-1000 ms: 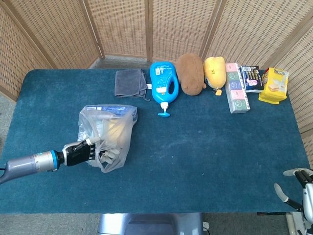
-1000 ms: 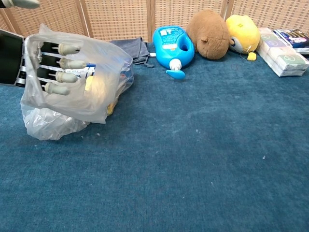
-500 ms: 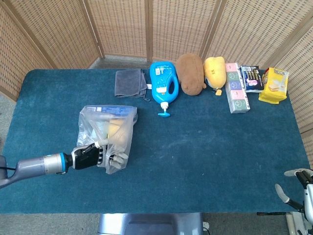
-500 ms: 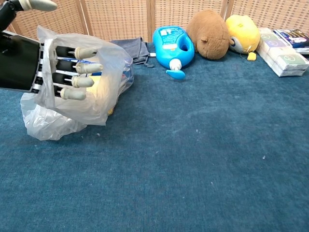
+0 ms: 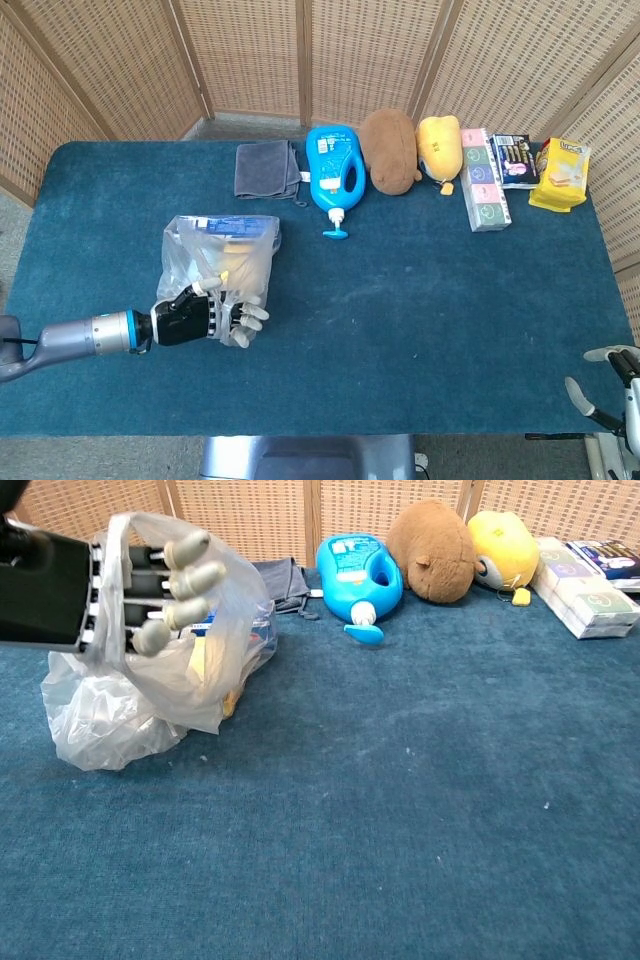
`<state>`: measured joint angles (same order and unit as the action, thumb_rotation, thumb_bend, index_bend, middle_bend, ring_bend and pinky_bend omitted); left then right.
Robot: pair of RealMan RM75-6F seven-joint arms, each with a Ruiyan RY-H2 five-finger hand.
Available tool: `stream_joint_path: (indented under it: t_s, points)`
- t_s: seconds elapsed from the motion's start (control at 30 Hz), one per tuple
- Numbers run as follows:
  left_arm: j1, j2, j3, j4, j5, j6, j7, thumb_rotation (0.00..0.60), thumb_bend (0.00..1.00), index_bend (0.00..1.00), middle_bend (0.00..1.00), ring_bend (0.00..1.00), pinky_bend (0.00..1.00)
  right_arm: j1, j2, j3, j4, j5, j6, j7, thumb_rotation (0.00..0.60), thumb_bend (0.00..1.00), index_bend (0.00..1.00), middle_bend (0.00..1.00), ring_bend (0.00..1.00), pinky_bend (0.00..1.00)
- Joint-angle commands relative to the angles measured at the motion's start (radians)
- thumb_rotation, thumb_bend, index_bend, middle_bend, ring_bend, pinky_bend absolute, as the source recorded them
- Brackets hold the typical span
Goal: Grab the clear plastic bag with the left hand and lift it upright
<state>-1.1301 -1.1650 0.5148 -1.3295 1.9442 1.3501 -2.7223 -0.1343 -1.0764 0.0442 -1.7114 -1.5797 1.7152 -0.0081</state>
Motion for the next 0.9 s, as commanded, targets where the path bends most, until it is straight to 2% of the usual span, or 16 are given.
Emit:
stream_joint_path:
  t_s: [0.03,0.23,0.5,0.67,0.9]
  points:
    - [0.015,0.017,-0.009,0.004,-0.014,0.041,-0.023,0.12,0.31,0.27,0.29,0.26,0.37,0.001,0.0,0.0,0.0,-0.001,-0.001,0.0,0.084,0.32,0.42,0.42,0.32,0.22]
    - [0.042,0.048,-0.031,-0.003,-0.069,0.077,-0.083,0.123,0.31,0.27,0.29,0.31,0.43,0.004,-0.004,0.0,-0.001,-0.002,-0.006,-0.001,0.082,0.32,0.42,0.42,0.32,0.22]
    - [0.075,0.103,-0.049,-0.013,-0.134,0.059,-0.094,0.125,0.31,0.27,0.32,0.38,0.53,0.007,-0.006,0.001,0.0,-0.001,-0.012,-0.002,0.083,0.32,0.42,0.42,0.32,0.22]
    - [0.094,0.126,-0.057,-0.018,-0.148,0.041,-0.085,0.126,0.31,0.27,0.34,0.42,0.58,0.011,-0.011,0.0,0.001,0.0,-0.021,-0.005,0.082,0.32,0.42,0.42,0.32,0.22]
    - [0.102,0.128,-0.068,-0.017,-0.127,0.016,-0.068,0.123,0.31,0.27,0.34,0.42,0.58,0.015,-0.013,0.001,-0.002,-0.001,-0.025,-0.011,0.085,0.32,0.42,0.42,0.32,0.22]
